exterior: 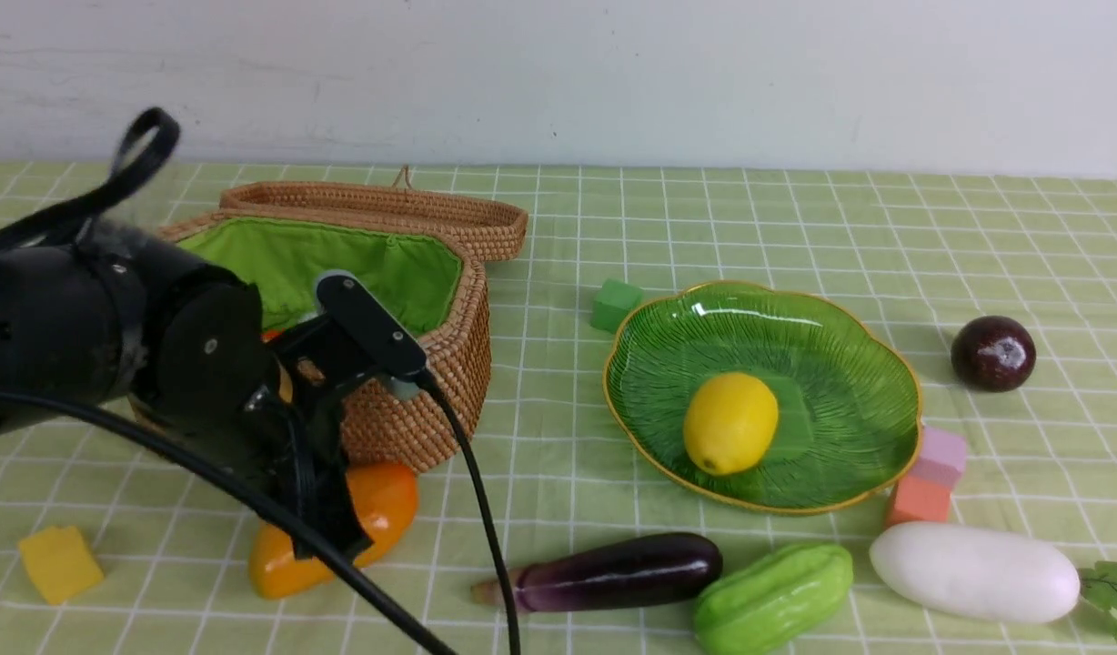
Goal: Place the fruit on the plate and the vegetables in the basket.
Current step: Grab the mango with your left arm and place it on the right plate
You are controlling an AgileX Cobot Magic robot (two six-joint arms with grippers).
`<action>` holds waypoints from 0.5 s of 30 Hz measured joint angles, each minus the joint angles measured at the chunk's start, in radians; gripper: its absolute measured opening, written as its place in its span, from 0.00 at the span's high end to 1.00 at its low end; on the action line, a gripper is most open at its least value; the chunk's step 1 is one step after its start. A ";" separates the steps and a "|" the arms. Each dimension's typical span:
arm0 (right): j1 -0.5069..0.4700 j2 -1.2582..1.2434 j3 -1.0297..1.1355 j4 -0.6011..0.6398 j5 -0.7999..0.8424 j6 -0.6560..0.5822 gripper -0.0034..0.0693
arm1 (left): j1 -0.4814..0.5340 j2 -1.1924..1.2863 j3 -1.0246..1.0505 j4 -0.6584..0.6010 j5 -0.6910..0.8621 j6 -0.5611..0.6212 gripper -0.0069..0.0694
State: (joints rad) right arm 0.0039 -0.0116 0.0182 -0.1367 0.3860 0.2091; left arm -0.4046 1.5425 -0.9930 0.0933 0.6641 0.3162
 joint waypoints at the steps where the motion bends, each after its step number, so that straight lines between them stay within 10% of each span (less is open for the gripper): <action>1: 0.000 0.000 0.000 0.000 0.000 0.000 0.62 | 0.000 -0.024 0.001 -0.041 -0.001 0.001 0.93; 9: 0.000 0.000 0.000 0.000 0.000 0.000 0.62 | 0.000 -0.045 0.004 -0.086 -0.002 -0.094 0.91; 15: 0.000 0.000 0.000 0.000 0.000 0.000 0.62 | 0.000 -0.045 0.004 -0.079 -0.001 -0.198 0.64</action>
State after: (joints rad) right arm 0.0039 -0.0116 0.0182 -0.1367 0.3860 0.2091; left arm -0.4046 1.4976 -0.9889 0.0138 0.6631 0.1178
